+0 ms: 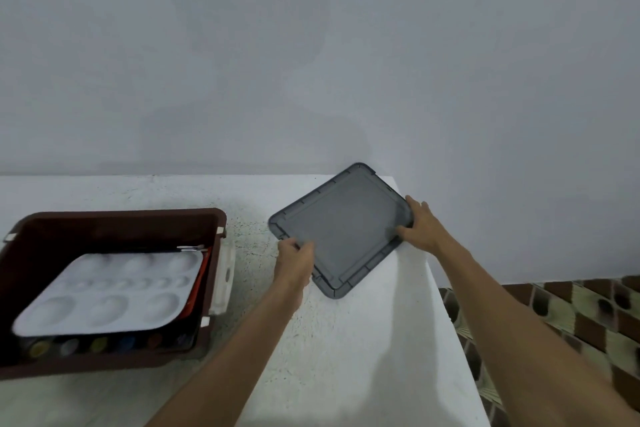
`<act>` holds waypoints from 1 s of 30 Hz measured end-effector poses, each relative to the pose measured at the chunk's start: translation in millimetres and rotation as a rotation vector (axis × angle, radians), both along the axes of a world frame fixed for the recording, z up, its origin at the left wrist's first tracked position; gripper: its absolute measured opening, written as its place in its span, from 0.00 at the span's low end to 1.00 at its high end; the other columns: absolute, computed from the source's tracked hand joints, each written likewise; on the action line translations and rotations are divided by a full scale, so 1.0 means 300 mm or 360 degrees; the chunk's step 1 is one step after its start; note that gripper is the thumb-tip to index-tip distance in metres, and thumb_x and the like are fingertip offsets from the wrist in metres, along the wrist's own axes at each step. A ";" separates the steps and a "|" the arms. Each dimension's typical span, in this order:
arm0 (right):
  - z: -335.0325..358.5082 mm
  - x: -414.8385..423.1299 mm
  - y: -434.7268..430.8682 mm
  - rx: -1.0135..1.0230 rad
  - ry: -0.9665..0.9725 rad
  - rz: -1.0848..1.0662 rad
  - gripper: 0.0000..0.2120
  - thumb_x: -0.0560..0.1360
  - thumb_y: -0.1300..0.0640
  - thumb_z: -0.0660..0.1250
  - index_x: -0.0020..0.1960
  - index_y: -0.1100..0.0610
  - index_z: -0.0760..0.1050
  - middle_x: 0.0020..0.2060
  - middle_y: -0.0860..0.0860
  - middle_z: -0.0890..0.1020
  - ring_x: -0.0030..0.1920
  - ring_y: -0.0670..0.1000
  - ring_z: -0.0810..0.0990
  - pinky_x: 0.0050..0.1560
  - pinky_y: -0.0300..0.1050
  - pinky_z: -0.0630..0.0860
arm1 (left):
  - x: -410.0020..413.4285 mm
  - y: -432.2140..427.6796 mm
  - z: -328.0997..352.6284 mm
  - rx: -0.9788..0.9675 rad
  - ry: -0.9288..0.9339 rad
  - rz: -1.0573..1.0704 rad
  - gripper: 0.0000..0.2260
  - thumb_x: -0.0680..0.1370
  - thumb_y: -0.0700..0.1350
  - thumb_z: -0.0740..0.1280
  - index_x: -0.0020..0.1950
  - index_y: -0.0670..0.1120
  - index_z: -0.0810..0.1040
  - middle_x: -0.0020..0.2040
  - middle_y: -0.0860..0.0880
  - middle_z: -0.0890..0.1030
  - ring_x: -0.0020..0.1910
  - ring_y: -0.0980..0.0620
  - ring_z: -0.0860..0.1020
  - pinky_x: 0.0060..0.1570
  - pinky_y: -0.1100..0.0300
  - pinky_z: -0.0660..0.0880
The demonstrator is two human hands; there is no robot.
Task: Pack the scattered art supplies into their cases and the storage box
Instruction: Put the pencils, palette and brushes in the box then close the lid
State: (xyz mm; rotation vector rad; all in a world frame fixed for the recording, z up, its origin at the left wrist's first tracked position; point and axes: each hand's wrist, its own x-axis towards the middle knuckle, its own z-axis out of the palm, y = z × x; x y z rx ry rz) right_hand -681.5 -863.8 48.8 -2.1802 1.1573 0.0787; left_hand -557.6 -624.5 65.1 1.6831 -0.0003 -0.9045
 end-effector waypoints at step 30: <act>0.086 0.007 0.170 -0.0211 -0.1208 -0.0823 0.11 0.77 0.63 0.59 0.53 0.59 0.80 0.46 0.53 0.81 0.44 0.50 0.77 0.40 0.38 0.71 | 0.087 0.116 0.194 -0.0107 -0.0925 -0.0227 0.24 0.83 0.41 0.55 0.79 0.48 0.53 0.59 0.58 0.74 0.46 0.51 0.78 0.44 0.65 0.76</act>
